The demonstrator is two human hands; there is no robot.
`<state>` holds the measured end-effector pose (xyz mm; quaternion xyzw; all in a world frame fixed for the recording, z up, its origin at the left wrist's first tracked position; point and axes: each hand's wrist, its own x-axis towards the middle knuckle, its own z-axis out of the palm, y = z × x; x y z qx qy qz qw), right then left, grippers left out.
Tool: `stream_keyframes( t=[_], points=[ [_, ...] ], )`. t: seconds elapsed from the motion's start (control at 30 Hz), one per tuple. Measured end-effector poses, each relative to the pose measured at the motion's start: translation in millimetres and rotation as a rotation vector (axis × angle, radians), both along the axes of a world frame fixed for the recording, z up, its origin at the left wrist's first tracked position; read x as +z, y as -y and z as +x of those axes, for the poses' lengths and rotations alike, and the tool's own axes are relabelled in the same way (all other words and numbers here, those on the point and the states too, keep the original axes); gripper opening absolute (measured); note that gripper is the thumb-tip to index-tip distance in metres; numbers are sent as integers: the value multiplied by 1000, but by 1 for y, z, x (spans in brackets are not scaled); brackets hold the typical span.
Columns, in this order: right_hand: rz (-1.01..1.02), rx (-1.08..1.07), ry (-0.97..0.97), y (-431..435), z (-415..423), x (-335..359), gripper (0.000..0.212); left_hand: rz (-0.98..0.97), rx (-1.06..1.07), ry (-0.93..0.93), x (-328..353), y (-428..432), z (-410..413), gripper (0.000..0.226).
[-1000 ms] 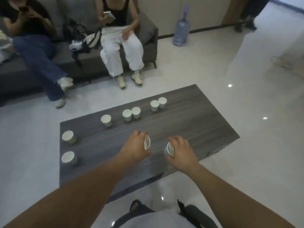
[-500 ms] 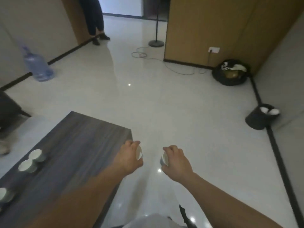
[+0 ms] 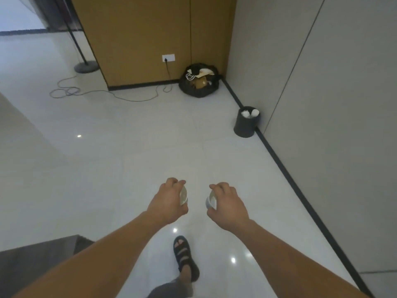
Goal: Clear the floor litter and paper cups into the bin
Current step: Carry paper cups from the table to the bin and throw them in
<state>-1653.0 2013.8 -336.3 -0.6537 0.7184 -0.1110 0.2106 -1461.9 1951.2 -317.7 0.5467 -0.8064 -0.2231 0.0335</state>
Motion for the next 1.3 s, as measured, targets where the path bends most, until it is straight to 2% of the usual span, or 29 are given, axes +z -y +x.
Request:
stream_keyframes(
  t=[0.3, 0.6, 0.93, 1.1, 1.3],
  points=[
    [36, -177, -67, 123, -111, -2, 68, 49, -153, -23, -19, 163, -124, 75],
    [24, -296, -67, 232, -252, -7, 68, -3, -294, -28, -14, 293, -286, 75],
    [-4, -265, -75, 358, -428, 2, 69, 13, -229, -37, -2, 405, -446, 76],
    [7, -264, -73, 421, -481, -3, 69, 33, -196, -47, -9, 463, -493, 77],
    [14, -288, -96, 511, -534, -15, 68, 80, -233, -50, -29, 571, -544, 76]
  ],
)
